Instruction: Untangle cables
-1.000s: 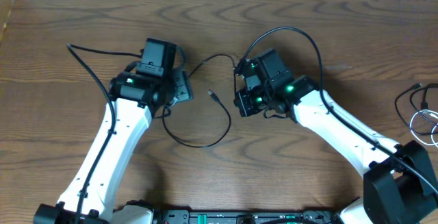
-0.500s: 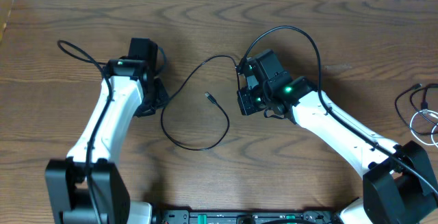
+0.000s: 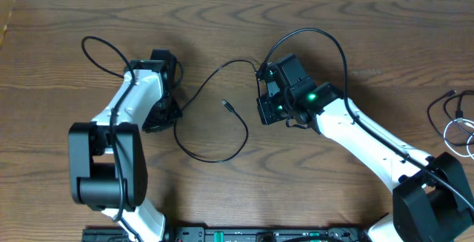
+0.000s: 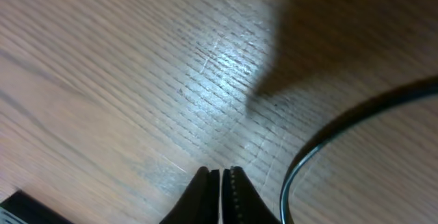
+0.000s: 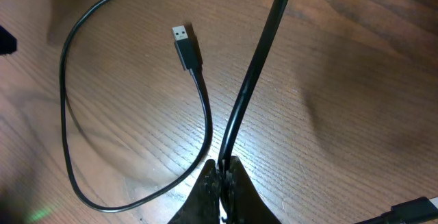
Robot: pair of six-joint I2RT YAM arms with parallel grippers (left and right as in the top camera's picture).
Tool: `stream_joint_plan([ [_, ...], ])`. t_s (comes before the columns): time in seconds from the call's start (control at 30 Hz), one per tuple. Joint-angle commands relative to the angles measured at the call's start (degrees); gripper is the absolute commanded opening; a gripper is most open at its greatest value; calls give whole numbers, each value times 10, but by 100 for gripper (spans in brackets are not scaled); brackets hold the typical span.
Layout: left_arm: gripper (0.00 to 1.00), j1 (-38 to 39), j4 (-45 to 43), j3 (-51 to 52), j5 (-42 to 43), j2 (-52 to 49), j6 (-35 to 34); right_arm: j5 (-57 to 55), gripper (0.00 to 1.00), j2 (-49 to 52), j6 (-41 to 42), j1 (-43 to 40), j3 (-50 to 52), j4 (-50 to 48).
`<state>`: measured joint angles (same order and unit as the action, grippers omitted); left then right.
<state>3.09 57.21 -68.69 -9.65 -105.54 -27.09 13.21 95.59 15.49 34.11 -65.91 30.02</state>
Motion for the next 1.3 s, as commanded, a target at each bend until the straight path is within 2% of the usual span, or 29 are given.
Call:
stream_joint_plan([
  [0.0, 8, -3, 1, 2, -15, -19, -2, -5, 1, -8, 4, 2, -7, 0],
  [0.63, 8, -3, -21, 23, -7, -28, -17, -4, 1, -8, 3, 1, -7, 2],
  [0.9, 8, -3, -62, 66, 63, -28, -17, -4, 1, -8, 3, 1, -7, 3],
  [1.27, 8, -3, -95, 77, 241, -28, -17, -5, 1, -8, 3, 1, -7, 2],
])
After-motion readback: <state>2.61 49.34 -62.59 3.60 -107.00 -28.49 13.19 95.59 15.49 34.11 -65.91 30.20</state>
